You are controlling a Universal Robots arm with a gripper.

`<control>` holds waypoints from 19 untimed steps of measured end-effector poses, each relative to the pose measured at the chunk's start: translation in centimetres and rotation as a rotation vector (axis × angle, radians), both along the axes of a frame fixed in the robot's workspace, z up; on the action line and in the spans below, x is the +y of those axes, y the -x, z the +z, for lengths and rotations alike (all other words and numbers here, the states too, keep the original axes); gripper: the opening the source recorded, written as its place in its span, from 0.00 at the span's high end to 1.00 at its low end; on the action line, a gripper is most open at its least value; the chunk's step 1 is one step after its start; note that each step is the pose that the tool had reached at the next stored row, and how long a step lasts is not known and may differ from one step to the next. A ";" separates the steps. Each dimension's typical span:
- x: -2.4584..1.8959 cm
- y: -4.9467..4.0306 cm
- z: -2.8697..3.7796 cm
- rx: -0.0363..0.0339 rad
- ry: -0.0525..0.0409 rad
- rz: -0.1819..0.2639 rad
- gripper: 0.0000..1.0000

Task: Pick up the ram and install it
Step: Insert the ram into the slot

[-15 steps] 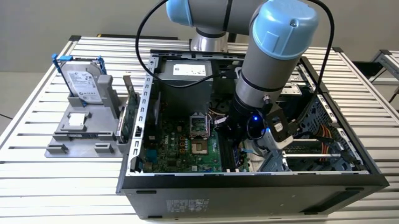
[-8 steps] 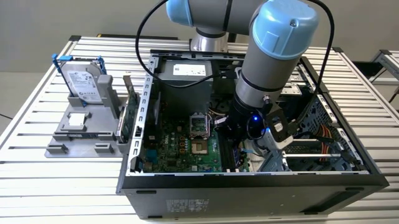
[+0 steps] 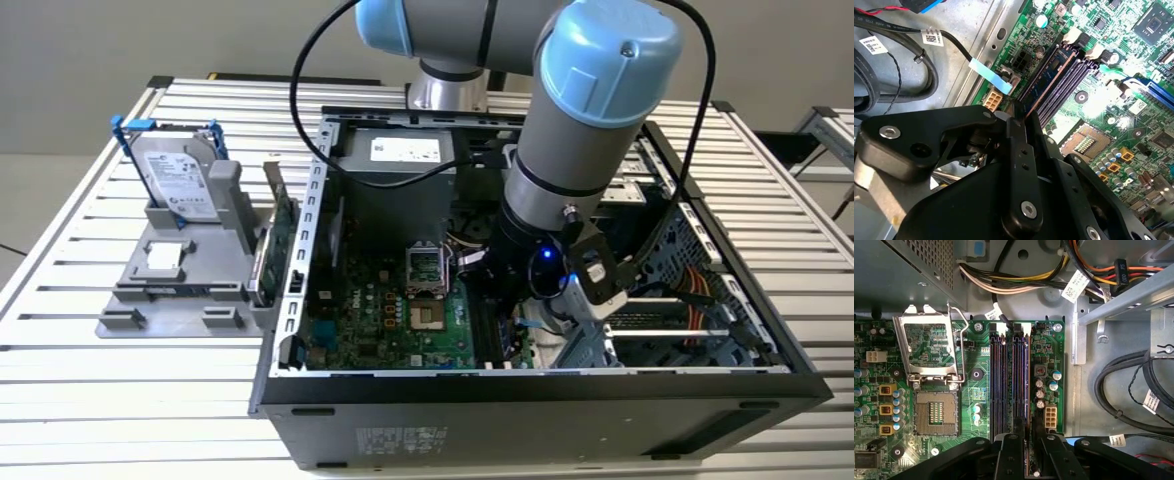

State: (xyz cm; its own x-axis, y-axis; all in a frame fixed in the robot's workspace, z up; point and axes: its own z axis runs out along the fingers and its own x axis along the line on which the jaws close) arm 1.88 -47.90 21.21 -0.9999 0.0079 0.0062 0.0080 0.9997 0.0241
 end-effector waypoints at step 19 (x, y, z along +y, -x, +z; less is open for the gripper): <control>-0.04 0.00 2.71 0.0018 0.0020 0.000 0.00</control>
State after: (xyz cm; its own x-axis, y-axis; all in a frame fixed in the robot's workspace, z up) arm 1.88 -47.94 23.91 -0.9999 0.0079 0.0079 0.0081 0.9997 0.0221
